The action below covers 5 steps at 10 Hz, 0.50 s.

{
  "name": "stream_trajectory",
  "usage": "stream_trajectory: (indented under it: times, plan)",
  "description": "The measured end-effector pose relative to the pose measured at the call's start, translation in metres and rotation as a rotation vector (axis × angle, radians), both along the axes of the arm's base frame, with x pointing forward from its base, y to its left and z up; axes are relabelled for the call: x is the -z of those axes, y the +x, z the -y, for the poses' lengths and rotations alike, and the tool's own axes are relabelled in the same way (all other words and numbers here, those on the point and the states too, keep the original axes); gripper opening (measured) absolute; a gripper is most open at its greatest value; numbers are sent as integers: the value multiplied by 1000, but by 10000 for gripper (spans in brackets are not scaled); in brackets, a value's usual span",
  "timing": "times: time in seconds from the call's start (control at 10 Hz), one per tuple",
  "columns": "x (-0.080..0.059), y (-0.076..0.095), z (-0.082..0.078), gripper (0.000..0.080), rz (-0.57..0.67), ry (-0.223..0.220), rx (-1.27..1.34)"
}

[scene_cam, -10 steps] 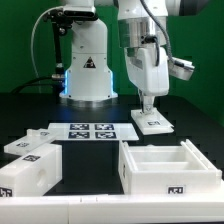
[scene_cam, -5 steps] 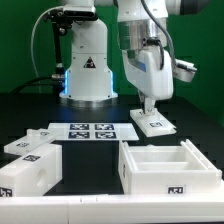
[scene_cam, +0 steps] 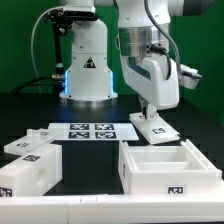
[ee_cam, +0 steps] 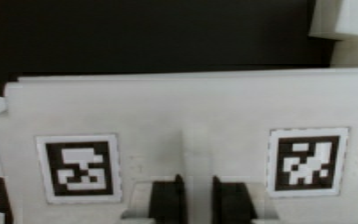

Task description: Assemble cabinet

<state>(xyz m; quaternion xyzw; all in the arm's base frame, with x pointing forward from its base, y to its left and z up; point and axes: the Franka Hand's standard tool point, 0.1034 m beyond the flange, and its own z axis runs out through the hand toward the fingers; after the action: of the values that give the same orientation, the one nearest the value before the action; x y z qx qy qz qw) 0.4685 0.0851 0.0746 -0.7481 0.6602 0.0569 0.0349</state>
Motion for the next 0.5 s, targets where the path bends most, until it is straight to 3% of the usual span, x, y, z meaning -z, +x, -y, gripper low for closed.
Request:
stream_trajectory:
  times: [0.3, 0.5]
  plan:
    - [2, 8, -4, 61, 18, -15, 30]
    - [6, 3, -6, 61, 37, -31, 21]
